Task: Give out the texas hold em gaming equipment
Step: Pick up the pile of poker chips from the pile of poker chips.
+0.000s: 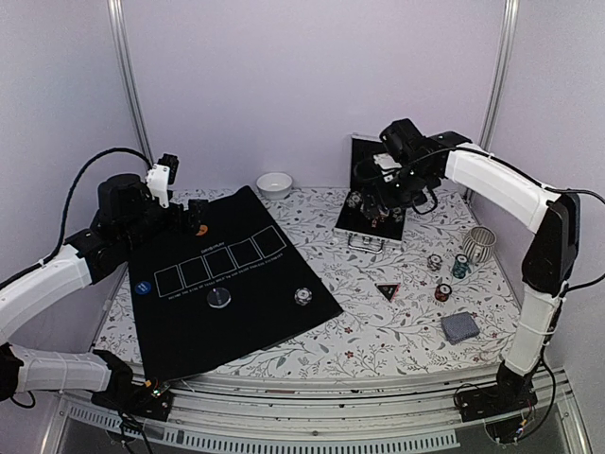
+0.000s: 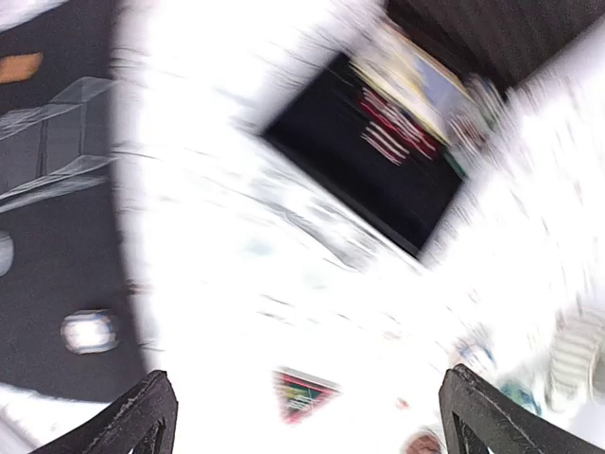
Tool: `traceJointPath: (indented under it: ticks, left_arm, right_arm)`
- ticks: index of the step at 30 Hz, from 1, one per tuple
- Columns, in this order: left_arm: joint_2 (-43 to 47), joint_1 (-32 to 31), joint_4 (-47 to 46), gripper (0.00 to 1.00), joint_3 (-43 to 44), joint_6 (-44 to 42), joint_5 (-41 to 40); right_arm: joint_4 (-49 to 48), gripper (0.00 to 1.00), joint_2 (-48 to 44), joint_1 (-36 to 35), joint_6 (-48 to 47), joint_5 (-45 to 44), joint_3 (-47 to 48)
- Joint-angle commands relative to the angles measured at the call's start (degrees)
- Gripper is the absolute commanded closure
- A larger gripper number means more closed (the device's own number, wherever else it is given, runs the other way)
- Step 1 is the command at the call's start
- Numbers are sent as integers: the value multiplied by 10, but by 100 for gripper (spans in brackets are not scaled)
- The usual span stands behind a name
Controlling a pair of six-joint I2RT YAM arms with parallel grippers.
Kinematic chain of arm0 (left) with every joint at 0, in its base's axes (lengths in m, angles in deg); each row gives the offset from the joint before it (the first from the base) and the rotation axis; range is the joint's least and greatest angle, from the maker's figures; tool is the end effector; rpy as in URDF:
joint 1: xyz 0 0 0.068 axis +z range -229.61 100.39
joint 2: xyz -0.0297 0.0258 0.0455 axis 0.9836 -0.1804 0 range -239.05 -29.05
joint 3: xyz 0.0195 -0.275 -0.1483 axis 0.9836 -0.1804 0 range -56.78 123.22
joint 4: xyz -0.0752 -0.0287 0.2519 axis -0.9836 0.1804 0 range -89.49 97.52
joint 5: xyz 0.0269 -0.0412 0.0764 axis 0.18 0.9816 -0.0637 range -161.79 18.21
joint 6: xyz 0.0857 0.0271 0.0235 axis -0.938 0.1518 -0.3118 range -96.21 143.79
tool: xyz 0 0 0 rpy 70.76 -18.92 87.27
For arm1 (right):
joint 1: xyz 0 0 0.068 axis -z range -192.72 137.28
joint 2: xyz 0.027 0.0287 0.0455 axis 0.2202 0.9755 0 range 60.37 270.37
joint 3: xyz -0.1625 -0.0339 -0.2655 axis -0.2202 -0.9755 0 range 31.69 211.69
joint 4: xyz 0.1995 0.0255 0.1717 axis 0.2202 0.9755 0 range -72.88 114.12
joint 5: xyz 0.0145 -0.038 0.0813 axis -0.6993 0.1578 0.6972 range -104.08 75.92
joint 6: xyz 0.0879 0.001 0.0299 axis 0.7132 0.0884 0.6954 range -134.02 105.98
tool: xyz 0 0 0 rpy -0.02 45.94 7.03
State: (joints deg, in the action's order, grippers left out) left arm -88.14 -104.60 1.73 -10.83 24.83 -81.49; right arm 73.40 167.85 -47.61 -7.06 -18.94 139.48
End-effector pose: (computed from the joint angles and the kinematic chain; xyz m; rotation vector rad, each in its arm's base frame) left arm 0.2506 -0.1013 0.3387 0.2602 1.8022 -0.1675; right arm 0.3713 0.2503 0.3358 -0.5836 2.4844 0.1776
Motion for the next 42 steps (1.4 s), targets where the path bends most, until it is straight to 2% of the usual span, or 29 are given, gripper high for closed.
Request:
traceJointPath:
  ticks: [1,7,13,18,24,28,33,40,42]
  left_arm:
    - [6,1,-6,2,-10,-6,-1]
    - [1,1,-5,2,-10,-8,-2]
    - [-3,1,-6,2,-11,-10,-5]
    - [-6,1,-6,2,-11,-9,-3]
    - [-6,2,-6,2,-11,-10,-5]
    - [-5,1,-6,2,-12,-10,-6]
    - [-7,1,-6,2,-11,-10,-6]
    - [-6,1,-6,2,-12,-11,-8]
    - [-6,1,-6,2,-11,-11,-8]
  right_arm:
    - [34,1,25,76,29,-46,-80]
    - [24,1,70,149,7,-63,-100]
    - [12,1,101,183,-10,-69,-121]
    - [-7,15,113,207,-22,-35,-142]
    - [-10,14,140,218,-33,-35,-144]
    - [-15,28,148,225,-34,-30,-150]
    - [-20,39,150,225,-35,-20,-161]
    - [-18,41,150,226,-32,-30,-172]
    - [-16,47,148,225,-32,-31,-172]
